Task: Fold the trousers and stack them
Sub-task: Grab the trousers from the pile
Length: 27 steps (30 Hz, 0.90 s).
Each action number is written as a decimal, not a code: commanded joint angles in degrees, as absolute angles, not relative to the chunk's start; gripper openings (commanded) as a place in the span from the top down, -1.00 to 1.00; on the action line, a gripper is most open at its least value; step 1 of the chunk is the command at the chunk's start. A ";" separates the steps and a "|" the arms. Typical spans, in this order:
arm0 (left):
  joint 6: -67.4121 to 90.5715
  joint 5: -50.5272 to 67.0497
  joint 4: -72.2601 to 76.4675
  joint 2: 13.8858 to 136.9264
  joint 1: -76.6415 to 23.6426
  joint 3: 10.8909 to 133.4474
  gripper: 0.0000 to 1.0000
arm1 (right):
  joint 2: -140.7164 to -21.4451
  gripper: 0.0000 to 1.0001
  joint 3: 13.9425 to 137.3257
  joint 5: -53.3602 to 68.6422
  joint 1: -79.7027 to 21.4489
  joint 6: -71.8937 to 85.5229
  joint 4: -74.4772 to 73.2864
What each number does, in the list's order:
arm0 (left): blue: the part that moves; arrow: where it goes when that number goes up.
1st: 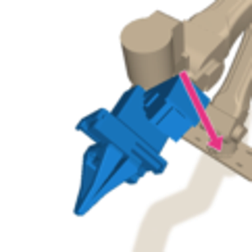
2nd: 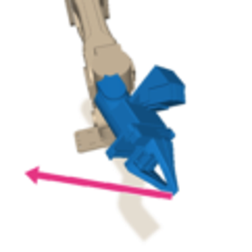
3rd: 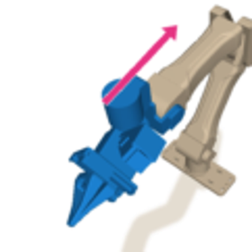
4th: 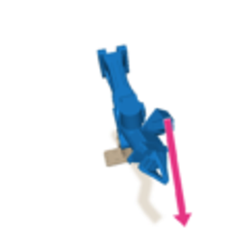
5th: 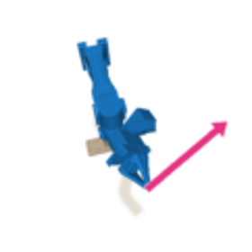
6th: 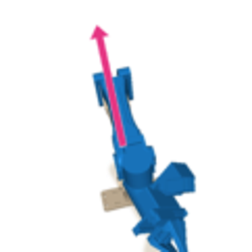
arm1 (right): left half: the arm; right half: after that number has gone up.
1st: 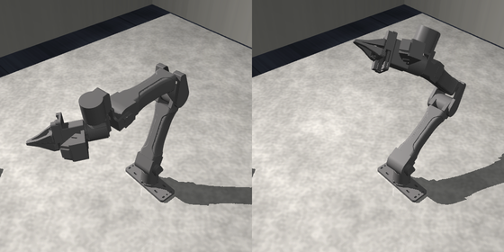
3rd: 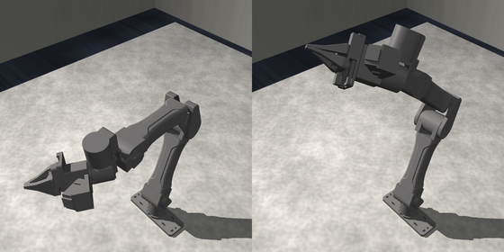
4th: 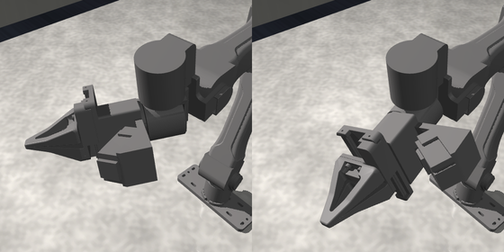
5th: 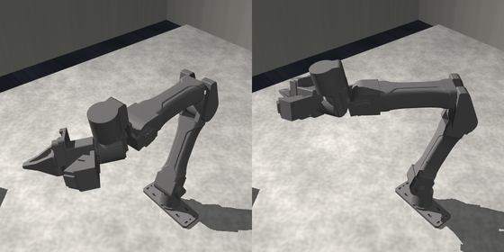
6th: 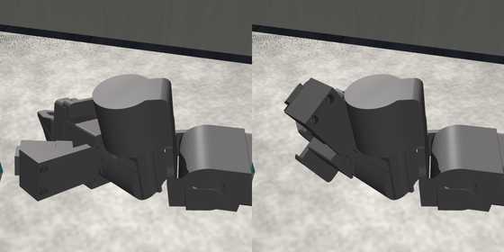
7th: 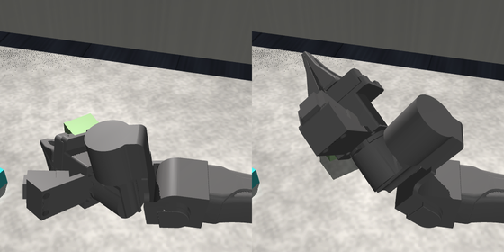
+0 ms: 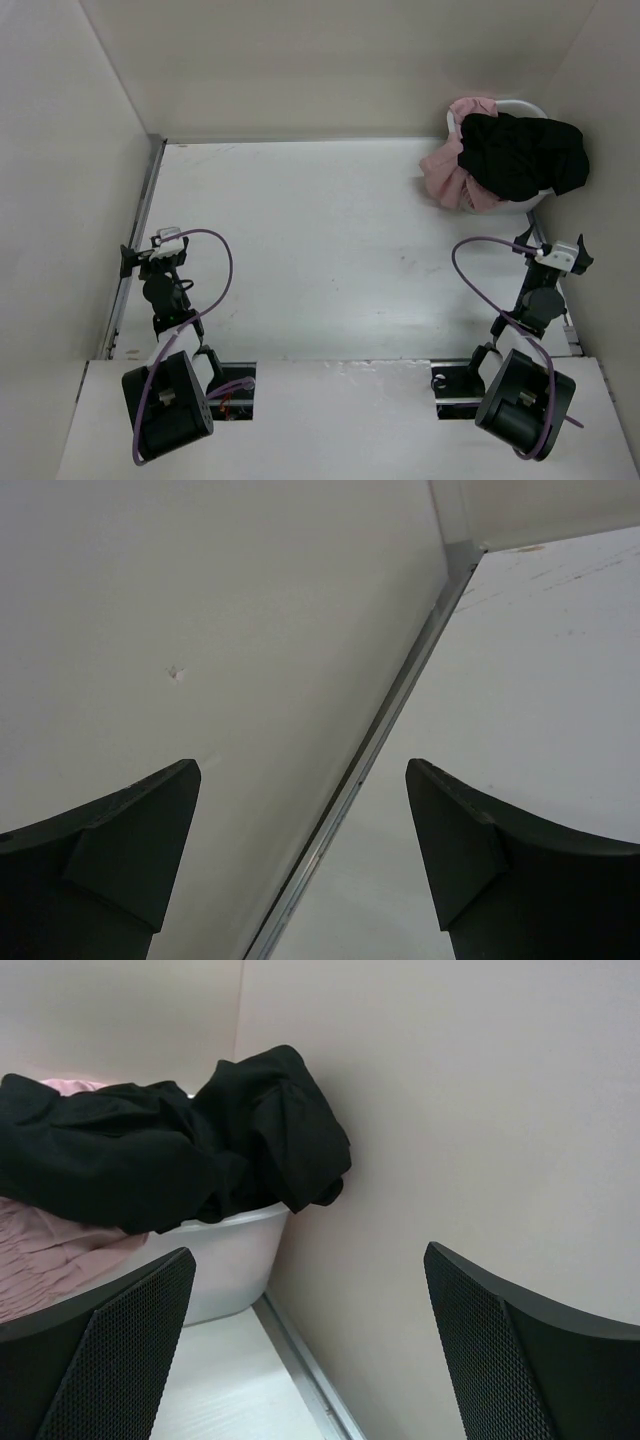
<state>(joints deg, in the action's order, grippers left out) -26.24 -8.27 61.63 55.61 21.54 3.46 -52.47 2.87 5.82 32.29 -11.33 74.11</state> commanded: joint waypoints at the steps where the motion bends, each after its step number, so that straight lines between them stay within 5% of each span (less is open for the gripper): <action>1: -26.19 -6.68 65.48 55.11 21.32 4.39 -0.71 | -52.03 -1.00 -2.55 8.96 33.09 -10.99 84.02; 21: -25.22 -6.42 65.74 56.69 23.07 5.19 -0.73 | -50.54 -1.00 -2.90 10.37 32.13 -12.74 83.76; 27: -28.46 -6.77 64.25 55.38 20.10 6.67 -0.70 | -33.53 -1.00 -0.54 10.81 24.85 -19.14 76.07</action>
